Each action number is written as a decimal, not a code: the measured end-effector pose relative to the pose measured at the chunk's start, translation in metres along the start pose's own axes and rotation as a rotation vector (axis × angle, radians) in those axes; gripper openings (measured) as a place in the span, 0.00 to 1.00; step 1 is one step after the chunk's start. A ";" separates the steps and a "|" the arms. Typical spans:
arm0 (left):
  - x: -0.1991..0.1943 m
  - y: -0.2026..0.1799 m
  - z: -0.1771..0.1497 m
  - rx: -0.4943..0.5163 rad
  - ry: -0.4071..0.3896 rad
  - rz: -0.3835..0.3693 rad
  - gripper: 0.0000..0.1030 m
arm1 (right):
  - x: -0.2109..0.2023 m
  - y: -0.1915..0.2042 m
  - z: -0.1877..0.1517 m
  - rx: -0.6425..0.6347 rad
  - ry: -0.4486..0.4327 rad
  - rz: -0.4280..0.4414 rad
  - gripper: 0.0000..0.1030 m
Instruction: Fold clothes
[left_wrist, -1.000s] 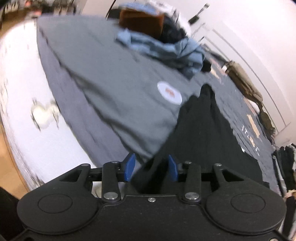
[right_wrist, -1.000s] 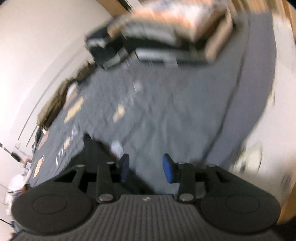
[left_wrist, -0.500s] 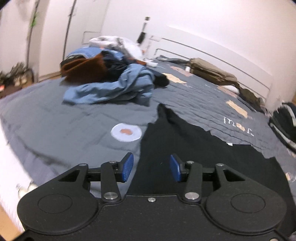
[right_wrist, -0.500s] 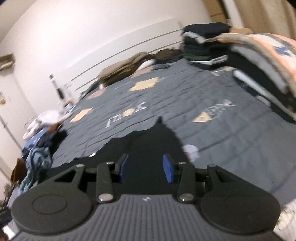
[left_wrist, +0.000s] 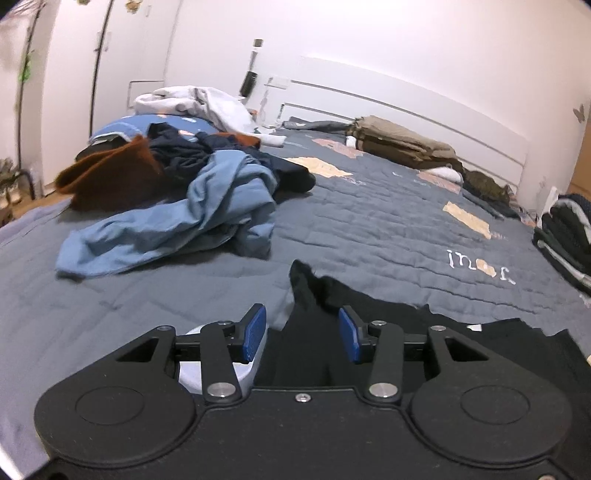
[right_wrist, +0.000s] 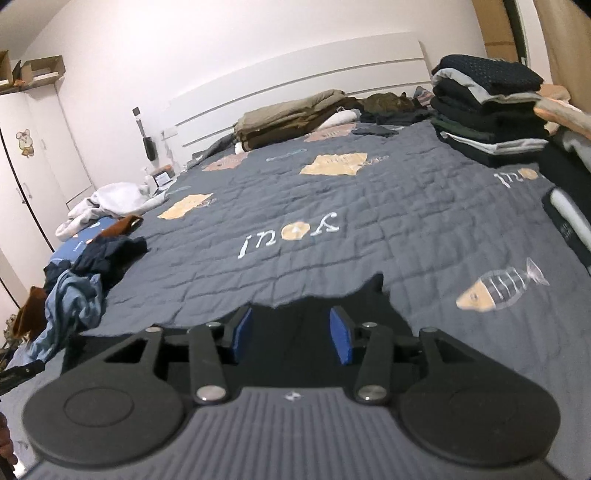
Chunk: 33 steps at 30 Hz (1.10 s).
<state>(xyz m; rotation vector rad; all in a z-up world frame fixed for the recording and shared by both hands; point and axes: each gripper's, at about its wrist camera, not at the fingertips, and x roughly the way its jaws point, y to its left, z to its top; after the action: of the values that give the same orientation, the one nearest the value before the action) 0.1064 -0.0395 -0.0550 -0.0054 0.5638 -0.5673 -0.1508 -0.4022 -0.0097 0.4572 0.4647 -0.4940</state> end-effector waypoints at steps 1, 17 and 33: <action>0.007 -0.001 0.003 0.009 0.000 -0.002 0.38 | 0.007 -0.001 0.003 -0.002 0.010 0.001 0.44; 0.065 -0.010 0.008 0.182 0.030 -0.001 0.33 | 0.073 -0.024 0.012 -0.031 0.106 -0.011 0.46; 0.065 -0.003 0.031 0.071 -0.141 0.011 0.08 | 0.080 -0.028 0.005 0.036 0.120 0.014 0.47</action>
<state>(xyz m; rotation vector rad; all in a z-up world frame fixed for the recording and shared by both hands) 0.1660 -0.0791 -0.0606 0.0245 0.4057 -0.5708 -0.1021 -0.4542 -0.0556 0.5267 0.5679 -0.4635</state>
